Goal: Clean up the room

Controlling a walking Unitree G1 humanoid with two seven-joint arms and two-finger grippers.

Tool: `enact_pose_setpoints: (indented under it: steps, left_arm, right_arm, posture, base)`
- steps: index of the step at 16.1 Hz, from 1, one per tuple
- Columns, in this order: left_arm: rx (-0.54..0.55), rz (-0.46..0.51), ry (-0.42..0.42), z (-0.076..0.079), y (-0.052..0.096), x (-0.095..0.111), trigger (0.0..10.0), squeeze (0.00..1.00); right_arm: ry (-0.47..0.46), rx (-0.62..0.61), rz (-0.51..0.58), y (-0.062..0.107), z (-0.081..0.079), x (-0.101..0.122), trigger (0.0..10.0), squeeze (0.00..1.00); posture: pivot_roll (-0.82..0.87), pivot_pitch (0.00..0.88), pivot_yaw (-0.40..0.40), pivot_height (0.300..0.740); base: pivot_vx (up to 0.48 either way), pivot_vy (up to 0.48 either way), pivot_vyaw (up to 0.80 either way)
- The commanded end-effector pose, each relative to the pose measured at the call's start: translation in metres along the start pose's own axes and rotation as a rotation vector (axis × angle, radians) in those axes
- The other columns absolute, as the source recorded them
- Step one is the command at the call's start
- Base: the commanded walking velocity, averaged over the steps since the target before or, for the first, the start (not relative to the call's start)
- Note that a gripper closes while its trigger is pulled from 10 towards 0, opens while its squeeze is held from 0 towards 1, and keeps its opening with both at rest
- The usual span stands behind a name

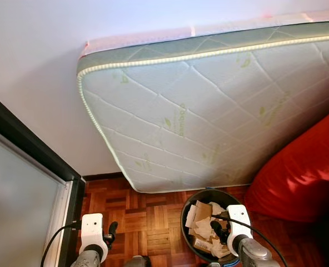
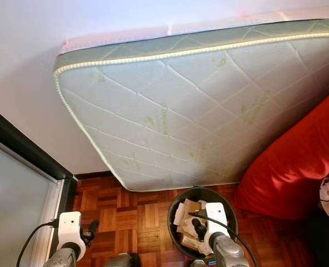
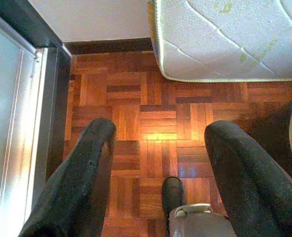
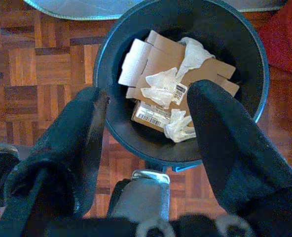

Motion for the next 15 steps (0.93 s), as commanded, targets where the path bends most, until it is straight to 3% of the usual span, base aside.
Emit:
enact_pose_setpoints:
  steps: [1, 4, 8, 15]
  left_arm:
    - [0.009, -0.058, -0.002, -0.0033, 0.0061, -0.0149, 10.0, 0.0]
    - [0.017, -0.055, -0.004, -0.0049, 0.0062, -0.0148, 10.0, 0.0]
    - [0.023, -0.049, -0.011, -0.0062, 0.0064, -0.0144, 10.0, 0.0]
    - [0.024, -0.045, -0.019, -0.0063, 0.007, -0.0148, 10.0, 0.0]
  right_arm:
    - [-0.022, -0.008, -0.027, 0.0014, 0.0, -0.0102, 10.0, 0.0]
    - [-0.025, -0.011, -0.025, 0.0014, 0.0001, -0.0099, 10.0, 0.0]
    - [-0.037, -0.022, -0.028, 0.0013, 0.0005, -0.0104, 10.0, 0.0]
    - [-0.062, -0.047, -0.028, 0.0012, 0.0013, -0.0114, 10.0, 0.0]
  posture:
    - [0.07, 0.197, 0.069, 0.74]
    - [0.07, 0.202, 0.068, 0.74]
    - [0.07, 0.207, 0.069, 0.74]
    - [0.08, 0.212, 0.072, 0.74]
  base:
    - [0.0, 0.48, 0.0]
    - [0.0, 0.424, 0.0]
    - [0.0, 0.0, 0.0]
    - [0.0, 0.0, -0.71]
Point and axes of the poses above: a point about 5 cm out from each wrist's last joint towards the gripper, its own y axis pointing back from the gripper into the wrist, its own x axis along the axis of the wrist's last joint, z = x × y, the point moved 1 cm from there along -y, pointing out of the wrist towards the gripper, and after that the axes turned 14 degrees about -y, right-handed, at the moved point
